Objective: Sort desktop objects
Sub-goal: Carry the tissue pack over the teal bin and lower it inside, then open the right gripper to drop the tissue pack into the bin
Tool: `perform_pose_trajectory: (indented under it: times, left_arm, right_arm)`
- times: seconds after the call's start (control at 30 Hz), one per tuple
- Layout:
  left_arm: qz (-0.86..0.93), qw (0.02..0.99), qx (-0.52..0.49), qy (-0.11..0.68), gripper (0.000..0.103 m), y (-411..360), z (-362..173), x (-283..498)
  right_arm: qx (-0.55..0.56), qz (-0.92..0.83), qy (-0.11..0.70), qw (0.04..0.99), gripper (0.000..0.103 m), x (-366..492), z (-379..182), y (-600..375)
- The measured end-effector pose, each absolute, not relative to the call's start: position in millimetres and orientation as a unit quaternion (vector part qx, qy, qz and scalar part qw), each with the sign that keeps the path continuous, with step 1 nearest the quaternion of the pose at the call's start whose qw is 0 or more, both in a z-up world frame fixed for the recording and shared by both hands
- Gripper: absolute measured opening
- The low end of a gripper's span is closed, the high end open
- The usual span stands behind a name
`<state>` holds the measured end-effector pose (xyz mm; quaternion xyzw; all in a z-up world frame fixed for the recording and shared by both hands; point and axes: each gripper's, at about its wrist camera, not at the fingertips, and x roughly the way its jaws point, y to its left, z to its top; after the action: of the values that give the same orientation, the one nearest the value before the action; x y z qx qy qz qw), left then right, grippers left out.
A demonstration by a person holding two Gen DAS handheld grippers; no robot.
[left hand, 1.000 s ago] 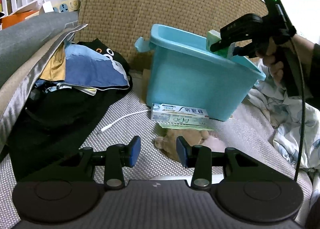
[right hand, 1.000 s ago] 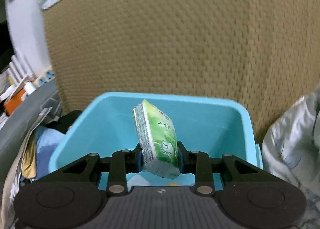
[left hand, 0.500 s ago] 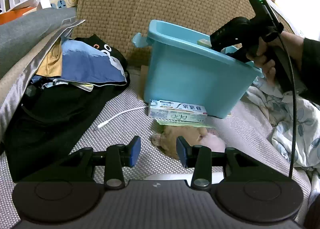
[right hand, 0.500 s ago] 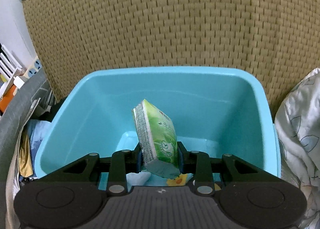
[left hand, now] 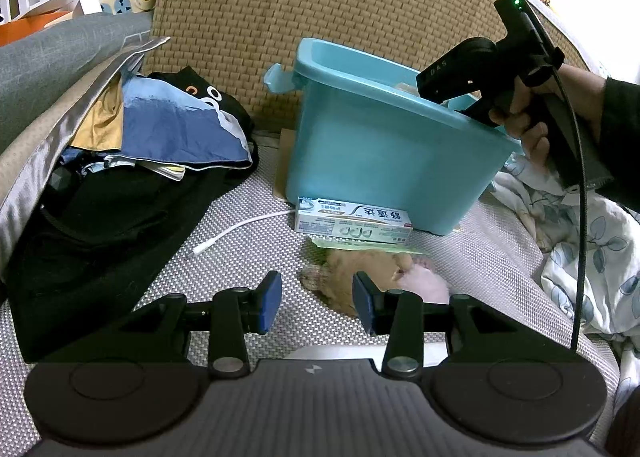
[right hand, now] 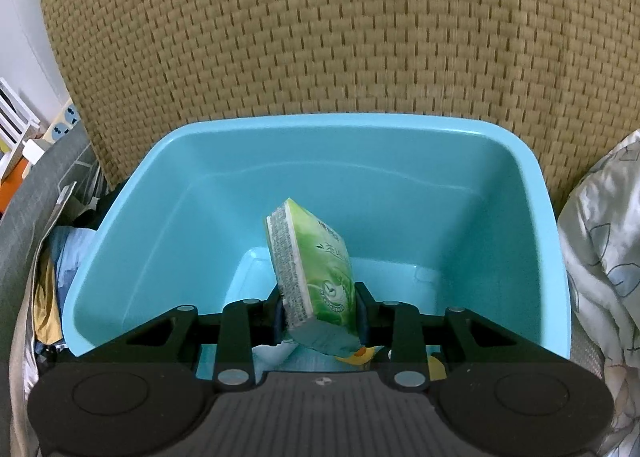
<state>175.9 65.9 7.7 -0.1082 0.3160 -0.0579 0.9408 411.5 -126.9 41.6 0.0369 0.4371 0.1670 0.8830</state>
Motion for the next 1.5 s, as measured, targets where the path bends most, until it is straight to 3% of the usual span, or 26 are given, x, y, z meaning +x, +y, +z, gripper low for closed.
perform_pose_trajectory:
  times: [1.1,1.5]
  left_arm:
    - [-0.061,0.94,-0.103,0.32,0.044,63.0,5.8,176.1]
    - [-0.06,0.94,-0.102,0.32,0.044,61.6,5.9,175.0]
  right_arm:
    - [0.033,0.173,0.453,0.874,0.04,406.7,36.3,-125.2]
    - [0.067,0.193,0.397,0.895,0.04,383.6,59.3,-138.8]
